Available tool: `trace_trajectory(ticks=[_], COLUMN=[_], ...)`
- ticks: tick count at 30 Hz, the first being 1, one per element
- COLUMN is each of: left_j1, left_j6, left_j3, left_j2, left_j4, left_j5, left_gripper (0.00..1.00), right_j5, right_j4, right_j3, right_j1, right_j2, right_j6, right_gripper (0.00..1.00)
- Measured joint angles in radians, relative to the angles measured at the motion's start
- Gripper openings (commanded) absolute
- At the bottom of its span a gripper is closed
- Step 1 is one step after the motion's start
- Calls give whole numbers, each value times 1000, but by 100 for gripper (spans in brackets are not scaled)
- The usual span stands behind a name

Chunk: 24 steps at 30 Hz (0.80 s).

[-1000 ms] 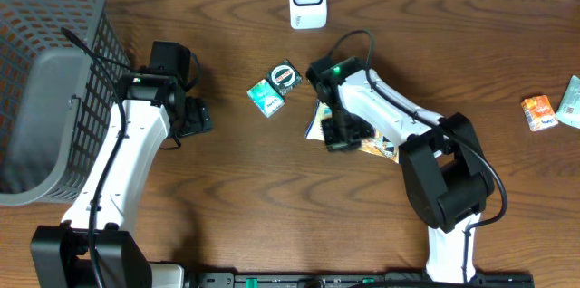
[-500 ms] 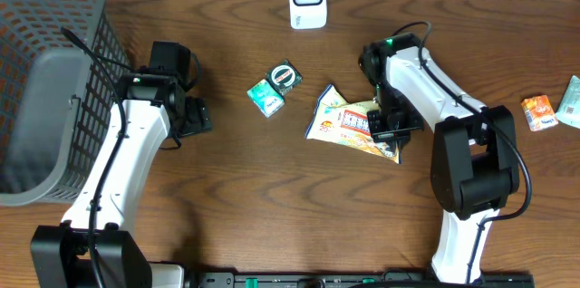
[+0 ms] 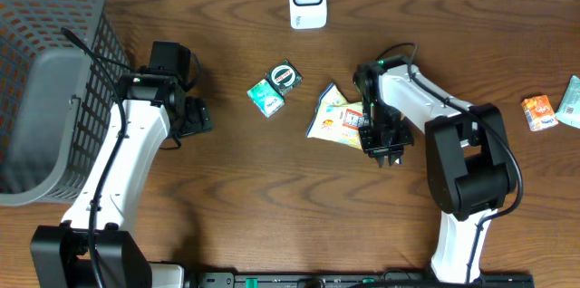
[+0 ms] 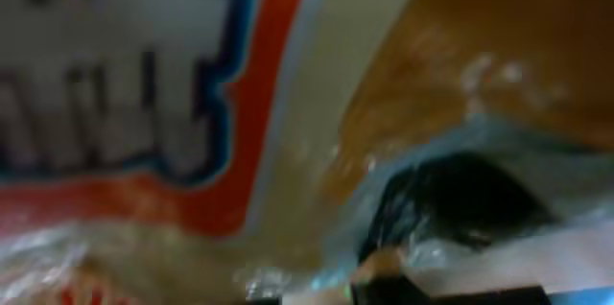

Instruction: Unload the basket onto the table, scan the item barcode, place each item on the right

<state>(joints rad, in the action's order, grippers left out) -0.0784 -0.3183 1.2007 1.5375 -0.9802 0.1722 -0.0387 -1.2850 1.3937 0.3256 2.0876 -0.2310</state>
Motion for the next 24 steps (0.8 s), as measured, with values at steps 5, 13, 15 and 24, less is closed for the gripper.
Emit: trace_trajectory(ticks=[5, 13, 15, 24], left_j1=[0, 0, 0, 0], left_j6=[0, 0, 0, 0], left_j3=[0, 0, 0, 0], left_j2=[0, 0, 0, 0], left_j4=[0, 0, 0, 0], left_j5=[0, 0, 0, 0], left_gripper=[98, 98, 98, 98], right_j5=[-64, 45, 138, 544], right_j4=[127, 341, 363, 408], right_j3=[-1, 162, 230, 351], right_j1=[-20, -109, -112, -83], right_j2=[-8, -12, -11, -11], right_j6=[-47, -73, -74, -79], right_gripper=[56, 67, 67, 55])
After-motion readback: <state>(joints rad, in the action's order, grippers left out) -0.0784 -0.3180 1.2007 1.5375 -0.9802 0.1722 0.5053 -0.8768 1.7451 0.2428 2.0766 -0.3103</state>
